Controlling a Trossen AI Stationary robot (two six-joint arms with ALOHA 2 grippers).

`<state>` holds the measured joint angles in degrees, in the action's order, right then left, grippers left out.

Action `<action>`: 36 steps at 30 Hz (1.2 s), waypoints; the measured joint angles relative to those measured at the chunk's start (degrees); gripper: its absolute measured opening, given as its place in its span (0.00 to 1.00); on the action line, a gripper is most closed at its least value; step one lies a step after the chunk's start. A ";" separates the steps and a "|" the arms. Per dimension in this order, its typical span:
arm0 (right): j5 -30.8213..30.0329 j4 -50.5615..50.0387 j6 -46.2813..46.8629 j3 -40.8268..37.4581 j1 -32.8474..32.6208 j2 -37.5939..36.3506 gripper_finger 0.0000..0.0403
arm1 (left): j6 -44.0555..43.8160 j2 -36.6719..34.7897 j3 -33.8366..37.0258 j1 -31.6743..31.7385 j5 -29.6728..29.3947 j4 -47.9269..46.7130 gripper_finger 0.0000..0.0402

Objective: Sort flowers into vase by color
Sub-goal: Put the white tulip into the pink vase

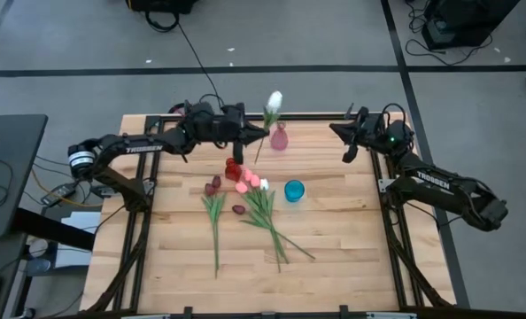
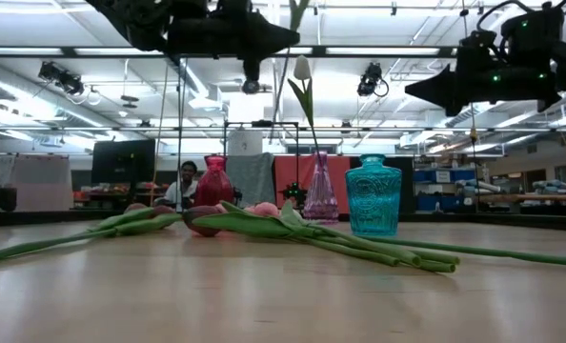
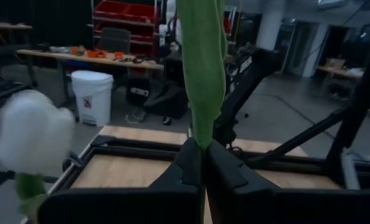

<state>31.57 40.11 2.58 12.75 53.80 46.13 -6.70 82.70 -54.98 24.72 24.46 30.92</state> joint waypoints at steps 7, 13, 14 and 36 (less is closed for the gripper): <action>0.02 0.04 0.25 0.00 2.14 0.74 0.03 | -2.84 -2.46 0.00 7.19 8.82 -1.29 0.02; 0.12 1.37 0.27 0.02 2.31 2.31 0.03 | 2.04 -1.47 -0.04 13.94 3.31 0.28 0.02; 0.35 1.66 0.27 0.02 2.31 2.70 0.03 | 2.28 -0.69 -0.03 14.91 2.74 0.75 0.02; 3.19 8.23 0.05 0.04 2.32 9.09 0.03 | -10.60 25.36 -15.71 19.44 11.24 28.01 0.02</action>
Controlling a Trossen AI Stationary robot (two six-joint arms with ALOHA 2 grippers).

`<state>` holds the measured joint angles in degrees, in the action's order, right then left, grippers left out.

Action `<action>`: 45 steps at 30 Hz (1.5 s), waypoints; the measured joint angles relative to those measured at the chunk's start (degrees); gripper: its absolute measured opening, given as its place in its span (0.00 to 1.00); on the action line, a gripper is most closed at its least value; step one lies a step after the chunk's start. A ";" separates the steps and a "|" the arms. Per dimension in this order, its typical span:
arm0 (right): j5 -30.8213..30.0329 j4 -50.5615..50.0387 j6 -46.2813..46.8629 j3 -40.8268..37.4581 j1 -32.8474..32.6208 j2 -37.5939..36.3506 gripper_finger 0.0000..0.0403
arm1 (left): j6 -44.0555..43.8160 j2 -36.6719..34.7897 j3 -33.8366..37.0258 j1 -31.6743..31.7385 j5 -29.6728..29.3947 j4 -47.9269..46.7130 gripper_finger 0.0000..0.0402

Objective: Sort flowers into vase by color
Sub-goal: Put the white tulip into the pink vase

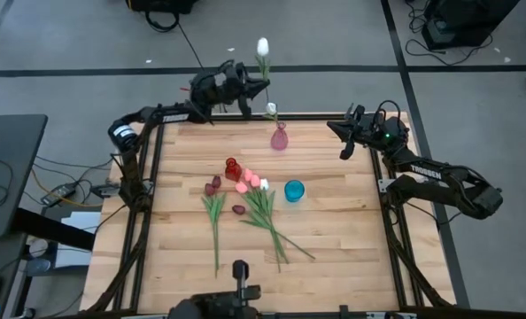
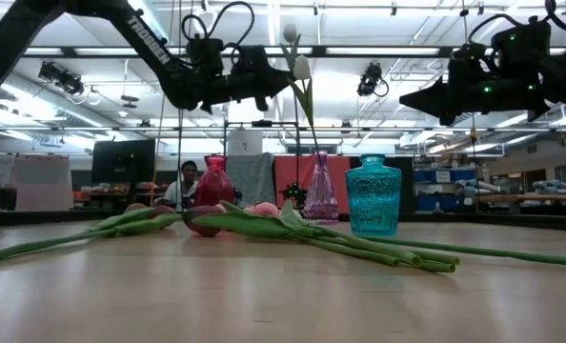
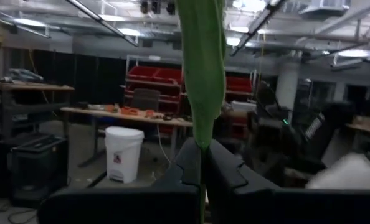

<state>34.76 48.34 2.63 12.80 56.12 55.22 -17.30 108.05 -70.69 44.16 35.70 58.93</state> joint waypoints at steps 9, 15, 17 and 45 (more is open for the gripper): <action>-0.45 0.69 -0.20 0.00 0.57 0.00 0.03 | -4.65 0.76 -2.42 -1.71 -1.86 -0.42 0.02; -0.49 0.87 0.18 0.00 0.48 0.00 0.03 | -5.91 2.15 -4.19 -3.86 -3.35 -0.56 0.02; -0.45 0.83 0.20 0.00 0.48 0.00 0.03 | -6.15 2.07 -4.48 -4.25 -4.11 -0.33 0.02; -0.15 0.87 -0.07 0.00 0.48 0.00 0.03 | 4.79 2.03 -4.97 -7.48 -5.62 -9.24 0.02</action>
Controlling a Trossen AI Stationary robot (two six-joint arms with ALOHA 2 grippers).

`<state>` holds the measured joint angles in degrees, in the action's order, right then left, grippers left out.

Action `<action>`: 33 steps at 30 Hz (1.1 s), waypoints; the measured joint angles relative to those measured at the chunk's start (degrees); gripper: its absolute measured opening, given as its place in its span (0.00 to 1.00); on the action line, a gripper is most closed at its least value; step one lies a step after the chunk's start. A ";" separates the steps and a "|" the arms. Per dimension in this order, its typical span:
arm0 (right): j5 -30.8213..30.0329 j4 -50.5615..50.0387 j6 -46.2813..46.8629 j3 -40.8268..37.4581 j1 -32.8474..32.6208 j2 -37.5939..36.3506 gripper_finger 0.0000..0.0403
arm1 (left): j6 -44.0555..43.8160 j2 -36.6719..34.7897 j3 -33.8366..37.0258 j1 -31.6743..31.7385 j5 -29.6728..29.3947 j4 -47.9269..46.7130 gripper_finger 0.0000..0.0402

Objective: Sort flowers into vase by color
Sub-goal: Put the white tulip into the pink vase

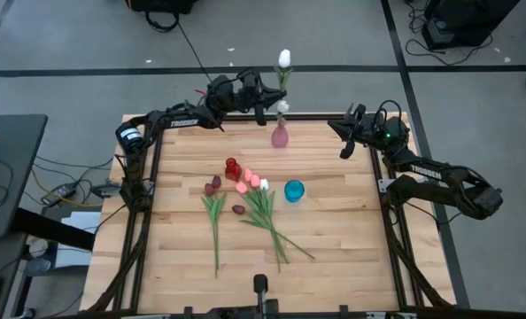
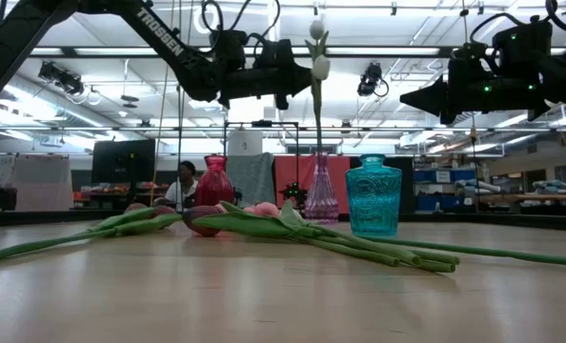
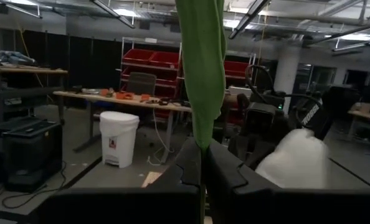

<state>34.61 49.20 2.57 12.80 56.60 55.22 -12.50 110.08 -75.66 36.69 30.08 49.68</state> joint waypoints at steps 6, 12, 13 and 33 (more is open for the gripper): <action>0.02 0.01 -0.11 0.00 0.00 0.00 0.03 | -3.21 0.00 0.00 0.33 0.00 2.65 0.02; 0.04 0.01 -0.15 0.00 0.00 0.00 0.03 | -5.24 0.00 0.02 0.96 -0.01 6.76 0.02; 0.05 0.01 -0.15 0.00 0.00 0.00 0.03 | -5.51 0.00 0.02 1.17 -0.03 6.74 0.02; 0.04 0.01 -0.15 0.00 0.00 0.00 0.03 | 3.51 0.00 0.02 0.05 2.21 -2.34 0.04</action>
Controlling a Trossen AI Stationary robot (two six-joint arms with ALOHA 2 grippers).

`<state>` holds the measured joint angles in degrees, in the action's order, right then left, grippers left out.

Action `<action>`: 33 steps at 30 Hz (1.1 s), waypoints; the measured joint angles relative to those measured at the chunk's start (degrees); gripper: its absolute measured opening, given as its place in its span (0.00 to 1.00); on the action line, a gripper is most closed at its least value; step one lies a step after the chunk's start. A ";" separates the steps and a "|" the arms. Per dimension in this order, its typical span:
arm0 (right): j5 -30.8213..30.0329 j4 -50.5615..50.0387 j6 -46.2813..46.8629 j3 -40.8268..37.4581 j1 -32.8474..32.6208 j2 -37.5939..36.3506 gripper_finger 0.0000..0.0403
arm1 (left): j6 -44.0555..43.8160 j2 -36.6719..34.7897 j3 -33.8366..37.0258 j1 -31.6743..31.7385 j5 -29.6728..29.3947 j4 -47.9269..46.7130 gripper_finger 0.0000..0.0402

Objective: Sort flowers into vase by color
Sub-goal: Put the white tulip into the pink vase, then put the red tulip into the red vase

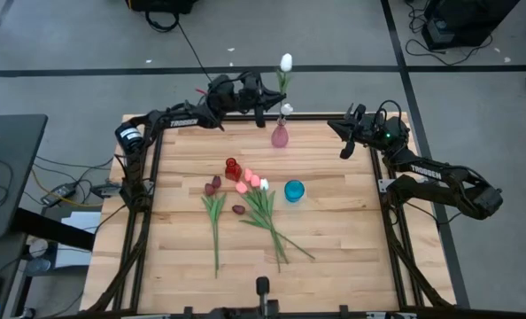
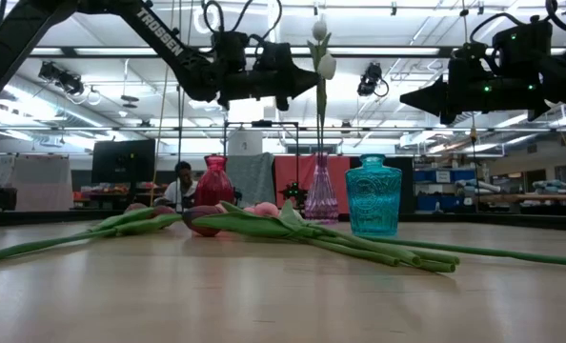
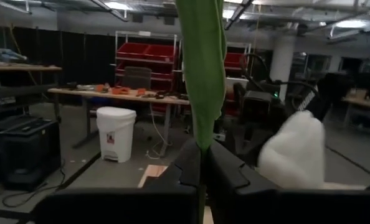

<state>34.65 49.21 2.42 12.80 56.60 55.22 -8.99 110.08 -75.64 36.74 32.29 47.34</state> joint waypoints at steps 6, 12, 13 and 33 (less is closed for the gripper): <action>-0.04 0.13 -0.02 0.00 0.00 -0.02 0.03 | 4.45 0.00 0.00 -0.75 1.03 -4.75 0.10; 0.04 0.13 -0.02 0.00 0.00 -0.02 0.03 | 5.96 0.00 0.00 -0.29 1.27 -14.35 0.21; 0.21 0.13 -0.02 0.00 0.00 -0.02 0.03 | 6.02 0.00 0.01 -0.02 1.74 -15.78 0.23; 0.97 0.02 0.00 0.00 0.07 -0.02 0.03 | 27.03 -13.01 0.02 -2.07 -7.86 -57.03 0.42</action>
<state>35.62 49.23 2.42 12.80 56.66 55.20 18.04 97.07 -75.61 34.67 24.43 -9.69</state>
